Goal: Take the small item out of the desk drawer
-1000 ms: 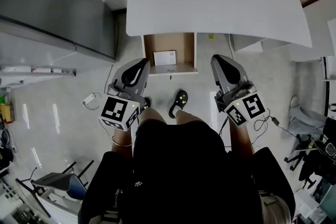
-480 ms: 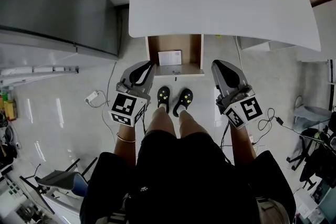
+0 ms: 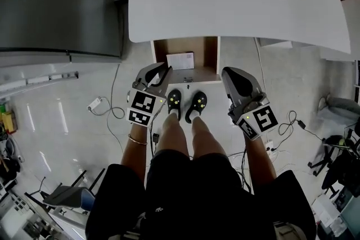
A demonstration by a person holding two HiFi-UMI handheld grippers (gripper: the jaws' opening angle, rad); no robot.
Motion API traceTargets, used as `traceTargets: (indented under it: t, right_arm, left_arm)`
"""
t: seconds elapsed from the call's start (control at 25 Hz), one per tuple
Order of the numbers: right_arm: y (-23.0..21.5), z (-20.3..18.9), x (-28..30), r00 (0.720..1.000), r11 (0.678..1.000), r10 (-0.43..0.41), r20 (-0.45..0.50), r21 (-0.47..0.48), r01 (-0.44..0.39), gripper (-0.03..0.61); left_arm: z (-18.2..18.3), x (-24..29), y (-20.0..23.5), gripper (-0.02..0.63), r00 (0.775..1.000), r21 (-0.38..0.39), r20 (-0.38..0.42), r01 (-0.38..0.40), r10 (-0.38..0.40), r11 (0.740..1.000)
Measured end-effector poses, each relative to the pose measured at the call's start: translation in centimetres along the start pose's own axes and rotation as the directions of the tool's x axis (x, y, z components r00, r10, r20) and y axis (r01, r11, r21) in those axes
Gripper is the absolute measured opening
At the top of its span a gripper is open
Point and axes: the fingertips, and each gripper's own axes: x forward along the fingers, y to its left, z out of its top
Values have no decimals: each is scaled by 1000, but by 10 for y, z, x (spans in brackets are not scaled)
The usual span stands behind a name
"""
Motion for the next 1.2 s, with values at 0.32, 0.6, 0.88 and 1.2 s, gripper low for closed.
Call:
traceTargets:
  t: [0.32, 0.6, 0.88, 1.2]
  right_arm:
    - [-17, -39, 20, 998, 1000, 24, -53, 4, -24, 12]
    - [-21, -53, 30, 997, 999, 32, -65, 6, -31, 12]
    - [-29, -76, 36, 997, 999, 18, -79, 28, -15, 12]
    - [-30, -82, 40, 996, 999, 3, -95, 42, 1, 12]
  left_arm:
    - [-49, 55, 11, 94, 994, 1, -112, 17, -17, 1000]
    - [-89, 94, 21, 140, 973, 43, -227, 49, -38, 998]
    - [-127, 133, 26, 198, 943, 77, -322, 107, -77, 991]
    - [-154, 160, 24, 233, 904, 112, -415, 166, -106, 980]
